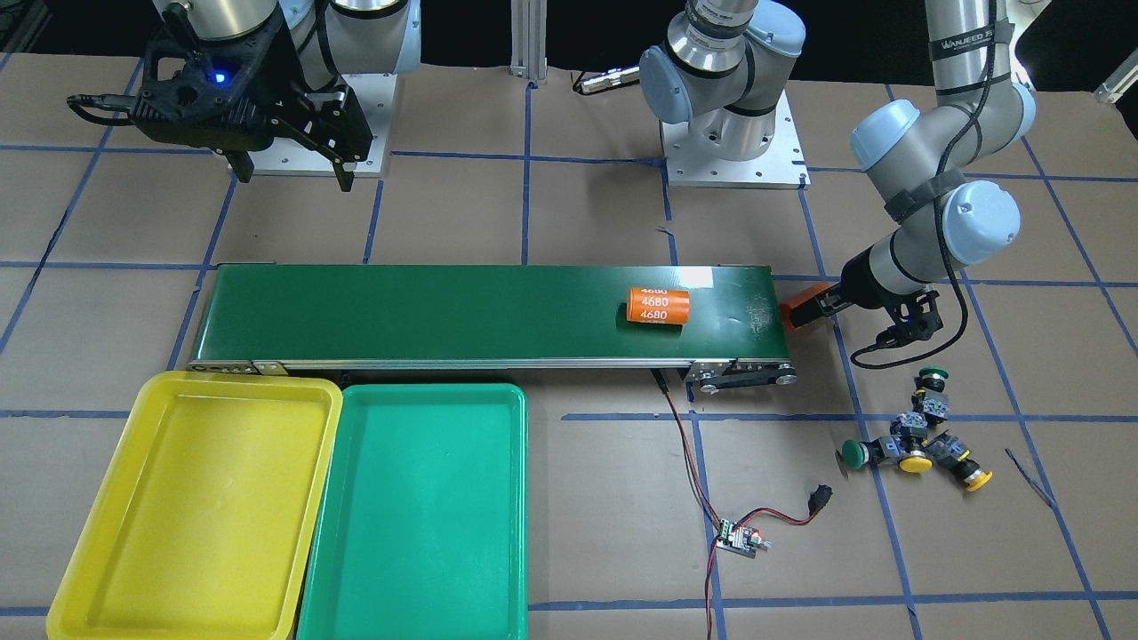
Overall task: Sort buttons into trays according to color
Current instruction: 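Lift the orange cell onto the conveyor belt with the left gripper and release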
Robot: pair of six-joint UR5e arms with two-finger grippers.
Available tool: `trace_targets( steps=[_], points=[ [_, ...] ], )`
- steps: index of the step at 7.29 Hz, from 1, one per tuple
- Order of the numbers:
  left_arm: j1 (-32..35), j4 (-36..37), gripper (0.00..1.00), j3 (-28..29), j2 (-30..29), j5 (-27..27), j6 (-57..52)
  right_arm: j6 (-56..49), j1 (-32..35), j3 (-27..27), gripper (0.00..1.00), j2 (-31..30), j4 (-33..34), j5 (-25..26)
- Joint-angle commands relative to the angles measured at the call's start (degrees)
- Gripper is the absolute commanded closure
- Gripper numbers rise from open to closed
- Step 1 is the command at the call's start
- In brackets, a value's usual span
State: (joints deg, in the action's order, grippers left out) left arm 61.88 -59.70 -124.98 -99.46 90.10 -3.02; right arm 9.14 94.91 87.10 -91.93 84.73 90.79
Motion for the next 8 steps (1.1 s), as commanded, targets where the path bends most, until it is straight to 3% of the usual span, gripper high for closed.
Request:
trace_targets(
  steps=[1, 8],
  points=[
    [0.0, 0.2, 0.00, 0.0, -0.1, 0.0, 0.0, 0.0, -0.1, 0.0, 0.00, 0.0, 0.0, 0.0],
    [0.0, -0.4, 0.00, 0.0, -1.2, 0.3, 0.0, 0.0, 0.0, 0.0, 0.00, 0.0, 0.0, 0.0]
  ],
)
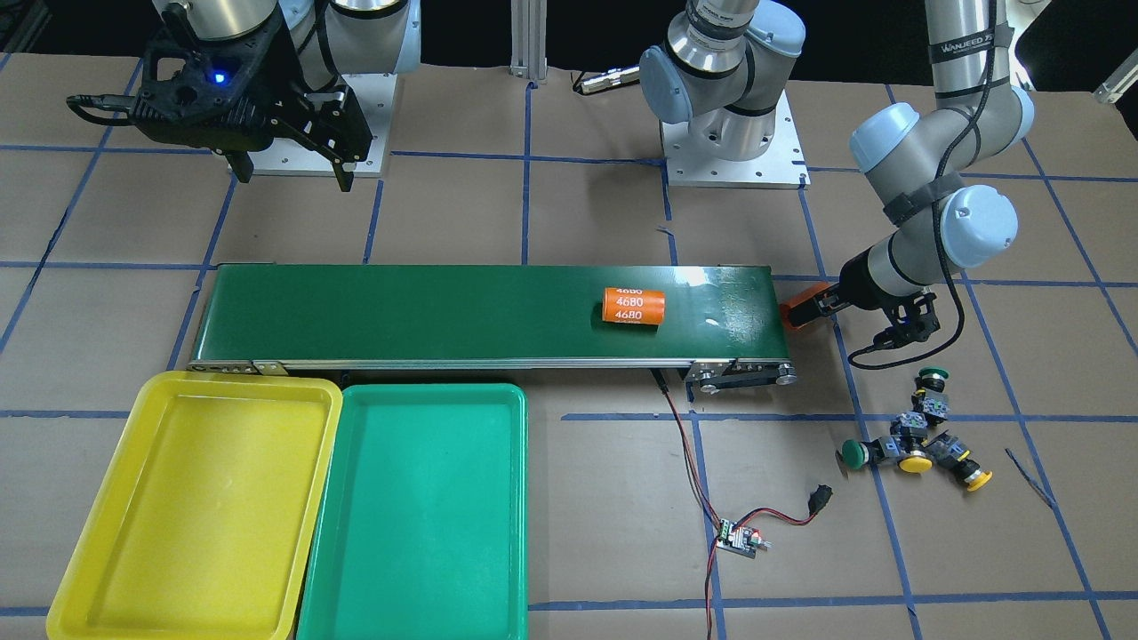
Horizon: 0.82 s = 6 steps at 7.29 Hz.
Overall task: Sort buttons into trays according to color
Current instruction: 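Lift the orange cell onto the conveyor belt with the left gripper and release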
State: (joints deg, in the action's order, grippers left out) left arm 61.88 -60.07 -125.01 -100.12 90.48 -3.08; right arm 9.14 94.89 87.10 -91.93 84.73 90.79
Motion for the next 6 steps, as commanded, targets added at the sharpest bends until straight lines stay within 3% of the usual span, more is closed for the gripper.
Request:
trace_targets(
  steps=[1, 2, 3, 6],
  points=[
    [0.0, 0.5, 0.10, 0.1, -0.6, -0.1, -0.2, 0.0, -0.1, 0.0, 0.00, 0.1, 0.0, 0.0],
    [0.0, 0.3, 0.79, 0.1, -0.6, 0.0, -0.4, 0.0, 0.0, 0.0, 0.00, 0.0, 0.0, 0.0],
    [0.0, 0.5, 1.00, 0.7, -0.2, 0.1, -1.0, 0.0, 0.0, 0.0, 0.00, 0.0, 0.0, 0.0],
    [0.4, -0.7, 1.00, 5.4, 3.6, 1.3, -1.3, 0.0, 0.0, 0.0, 0.00, 0.0, 0.0, 0.0]
  ],
)
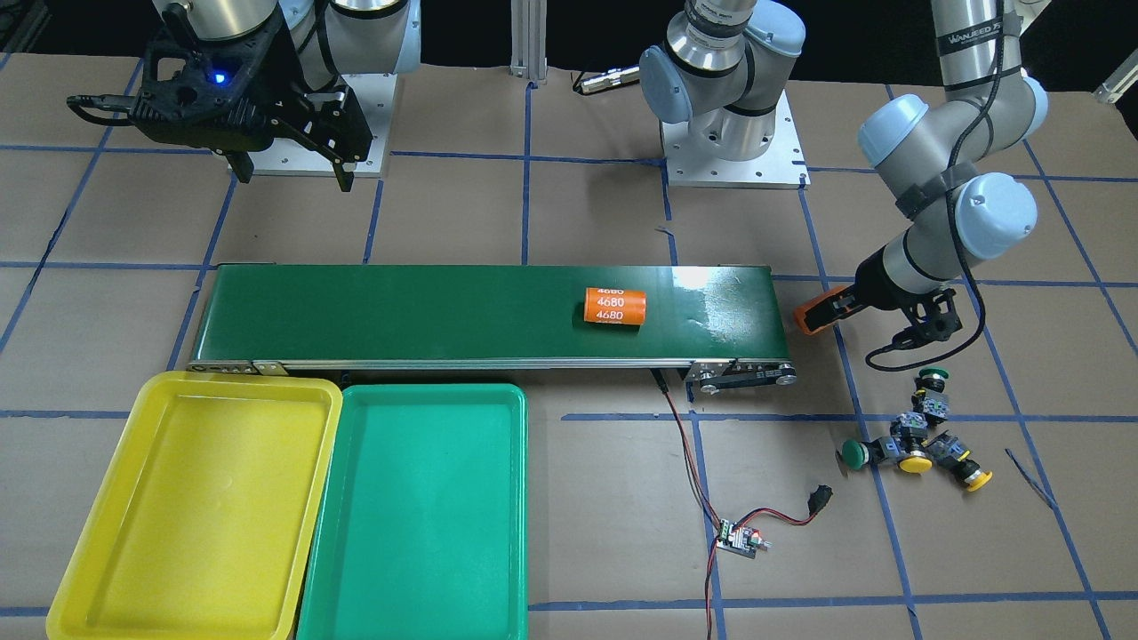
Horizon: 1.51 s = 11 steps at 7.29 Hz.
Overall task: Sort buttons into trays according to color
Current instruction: 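Lift the orange cell onto the conveyor belt with the left gripper and release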
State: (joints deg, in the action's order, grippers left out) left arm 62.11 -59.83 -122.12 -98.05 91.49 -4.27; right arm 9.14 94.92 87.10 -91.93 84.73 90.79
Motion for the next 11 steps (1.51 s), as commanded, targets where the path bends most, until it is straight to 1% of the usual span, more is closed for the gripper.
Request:
trace_targets(
  steps=[1, 2, 3, 5, 7, 8, 9, 10, 11],
  points=[
    [0.9, -1.9, 1.00, 4.3, 2.7, 0.4, -1.1, 0.0, 0.0, 0.0, 0.00, 0.0, 0.0, 0.0],
    [1.8, -2.0, 1.00, 6.6, 3.2, 0.1, -4.1, 0.0, 0.0, 0.0, 0.00, 0.0, 0.0, 0.0],
    [4.6, -3.3, 1.00, 8.3, 4.0, 0.1, -7.6, 0.0, 0.0, 0.0, 0.00, 0.1, 0.0, 0.0],
    [12.6, -3.2, 1.00, 8.3, 4.6, -0.1, -7.5, 0.0, 0.0, 0.0, 0.00, 0.1, 0.0, 0.0],
    [16.4, -2.6, 1.00, 7.4, 3.2, -0.3, -4.5, 0.0, 0.0, 0.0, 0.00, 0.0, 0.0, 0.0],
    [17.9, -3.7, 0.87, 6.4, 4.0, -0.9, -0.2, 0.0, 0.0, 0.0, 0.00, 0.0, 0.0, 0.0],
    [20.2, -3.7, 0.87, 4.2, 4.3, -1.7, 0.7, 0.0, 0.0, 0.0, 0.00, 0.0, 0.0, 0.0],
    [21.5, -3.4, 0.53, 2.8, 4.8, -1.4, 0.8, 0.0, 0.0, 0.0, 0.00, 0.0, 0.0, 0.0],
    [21.6, -3.3, 0.01, 3.0, 4.7, -1.4, 0.8, 0.0, 0.0, 0.0, 0.00, 0.0, 0.0, 0.0]
  ],
)
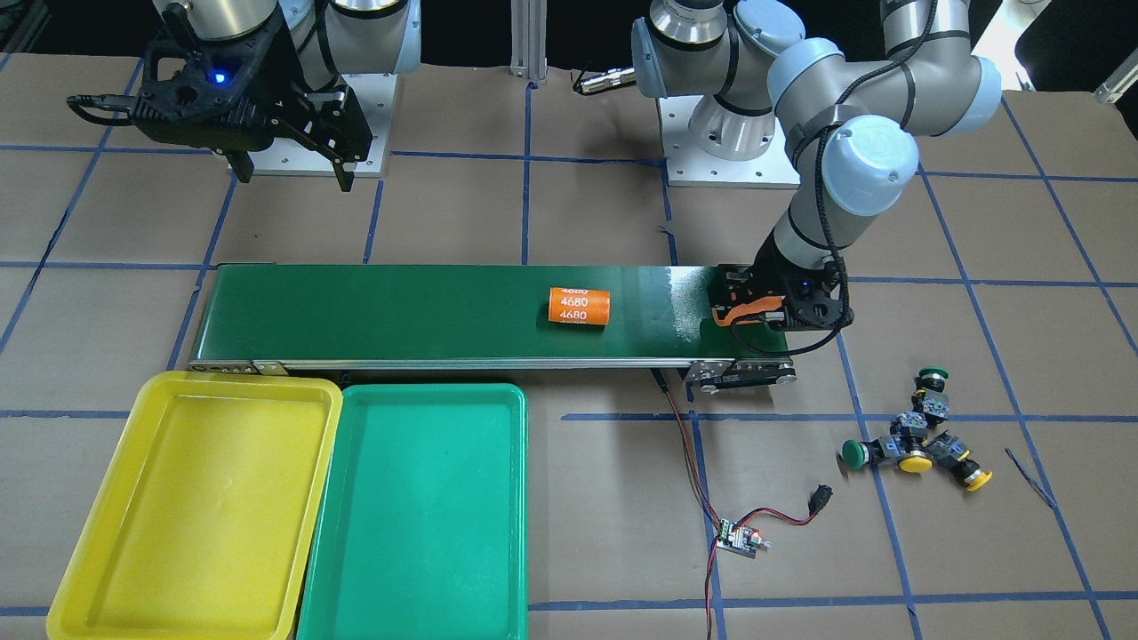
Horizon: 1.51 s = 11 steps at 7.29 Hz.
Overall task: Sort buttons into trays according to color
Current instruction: 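Move the left gripper to the switch pile and grasp a green-button switch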
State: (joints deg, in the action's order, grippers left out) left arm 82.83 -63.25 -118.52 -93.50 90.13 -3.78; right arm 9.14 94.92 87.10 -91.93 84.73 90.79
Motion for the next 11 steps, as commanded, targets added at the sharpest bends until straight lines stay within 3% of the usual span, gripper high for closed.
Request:
trace_targets(
  steps=[1, 3, 4, 5, 6, 8, 9, 11],
  points=[
    [0.8, 0.1, 0.00, -0.4, 0.2, 0.0, 0.3, 0.0, 0.0, 0.0, 0.00, 0.0, 0.0, 0.0],
    [0.3, -0.2, 0.00, 1.5, 0.9, 0.3, 0.3, 0.0, 0.0, 0.0, 0.00, 0.0, 0.0, 0.0],
    [-0.3, -4.0, 0.00, 5.7, 1.4, 1.0, 0.1, 0.0, 0.0, 0.0, 0.00, 0.0, 0.0, 0.0],
    [-2.6, -9.4, 0.00, 9.1, 1.4, 2.9, -0.8, 0.0, 0.0, 0.0, 0.00, 0.0, 0.0, 0.0],
    [-8.6, -9.7, 0.00, 10.6, 0.7, 3.3, -3.7, 0.0, 0.0, 0.0, 0.00, 0.0, 0.0, 0.0],
    [-18.6, -5.3, 0.00, 10.9, -2.5, 2.9, -20.5, 0.0, 0.0, 0.0, 0.00, 0.0, 0.0, 0.0],
    [-19.9, 0.6, 0.00, 10.2, -4.4, 3.0, -23.1, 0.0, 0.0, 0.0, 0.00, 0.0, 0.0, 0.0],
    [-24.7, 2.4, 0.00, 10.4, -8.7, 2.4, -32.5, 0.0, 0.0, 0.0, 0.00, 0.0, 0.0, 0.0]
  ],
)
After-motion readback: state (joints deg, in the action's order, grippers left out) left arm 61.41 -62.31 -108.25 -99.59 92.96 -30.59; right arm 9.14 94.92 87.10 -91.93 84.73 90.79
